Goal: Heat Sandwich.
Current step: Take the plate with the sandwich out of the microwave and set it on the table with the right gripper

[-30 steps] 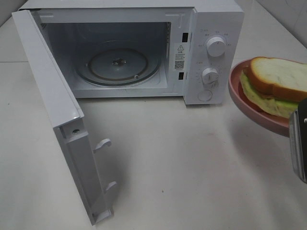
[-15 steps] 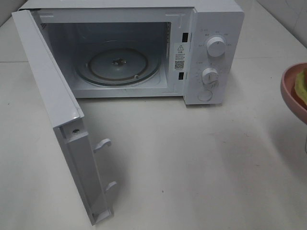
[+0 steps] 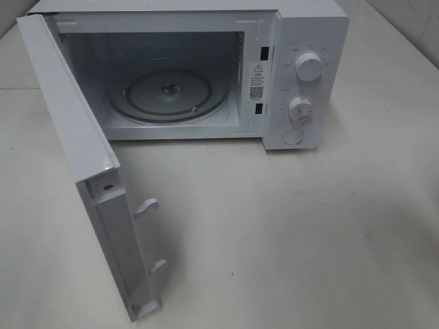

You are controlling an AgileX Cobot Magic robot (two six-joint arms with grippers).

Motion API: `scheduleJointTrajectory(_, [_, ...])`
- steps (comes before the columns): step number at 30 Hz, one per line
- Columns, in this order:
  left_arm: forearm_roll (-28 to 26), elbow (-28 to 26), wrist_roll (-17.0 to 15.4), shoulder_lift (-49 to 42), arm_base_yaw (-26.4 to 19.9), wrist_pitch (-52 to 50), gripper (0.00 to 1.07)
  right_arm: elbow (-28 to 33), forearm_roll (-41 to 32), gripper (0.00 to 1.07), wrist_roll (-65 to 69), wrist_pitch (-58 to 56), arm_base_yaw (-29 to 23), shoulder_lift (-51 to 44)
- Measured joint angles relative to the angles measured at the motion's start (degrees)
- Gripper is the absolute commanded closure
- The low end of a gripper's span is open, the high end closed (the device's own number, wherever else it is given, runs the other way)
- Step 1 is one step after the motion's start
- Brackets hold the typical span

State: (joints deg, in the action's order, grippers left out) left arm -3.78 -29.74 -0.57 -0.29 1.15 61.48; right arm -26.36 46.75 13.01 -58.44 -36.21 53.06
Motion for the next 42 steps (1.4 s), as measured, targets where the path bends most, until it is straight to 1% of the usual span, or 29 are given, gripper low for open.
scheduleJointTrajectory(11, [0.00,0.00,0.00,0.00,0.00,0.00,0.09,-0.80,1.43,1.07,9.05,2.23,0.00,8.94])
scheduleJointTrajectory(17, [0.00,0.00,0.00,0.00,0.00,0.00,0.09,-4.35,2.75,1.07,13.18,5.04,0.00,16.79])
scheduleJointTrajectory(24, [0.00,0.00,0.00,0.00,0.00,0.00,0.09,-7.51,3.32,1.07,16.21,6.19,1.03,22.69])
scheduleJointTrajectory(27, [0.00,0.00,0.00,0.00,0.00,0.00,0.09,-8.94,3.90,1.07,17.19,8.08,4.30,26.41])
scheduleJointTrajectory(29, [0.00,0.00,0.00,0.00,0.00,0.00,0.09,-9.17,3.90,1.07,17.42,8.31,5.10,27.10])
scheduleJointTrajectory(30, [0.00,0.00,0.00,0.00,0.00,0.00,0.09,-9.63,4.24,1.07,17.93,8.65,7.05,28.53])
scheduleJointTrajectory(32, [0.00,0.00,0.00,0.00,0.00,0.00,0.09,-10.08,4.58,1.07,18.68,8.94,9.00,30.19])
scheduleJointTrajectory(34, [0.00,0.00,0.00,0.00,0.00,0.00,0.09,-10.20,4.76,1.07,18.85,9.11,9.74,31.00])
scheduleJointTrajectory(35, [0.00,0.00,0.00,0.00,0.00,0.00,0.09,-10.54,4.93,1.07,18.96,9.68,11.40,32.31])
scheduleJointTrajectory(37, [0.00,0.00,0.00,0.00,0.00,0.00,0.09,-10.77,5.10,1.07,19.08,10.77,13.06,33.80])
scheduleJointTrajectory(38, [0.00,0.00,0.00,0.00,0.00,0.00,0.09,-10.77,5.10,1.07,19.08,10.77,13.06,33.80])
scheduleJointTrajectory(41, [0.00,0.00,0.00,0.00,0.00,0.00,0.09,-10.89,5.67,1.07,20.17,13.64,15.87,36.84])
scheduleJointTrajectory(42, [0.00,0.00,0.00,0.00,0.00,0.00,0.09,-10.89,5.67,1.07,20.17,13.64,15.87,36.84])
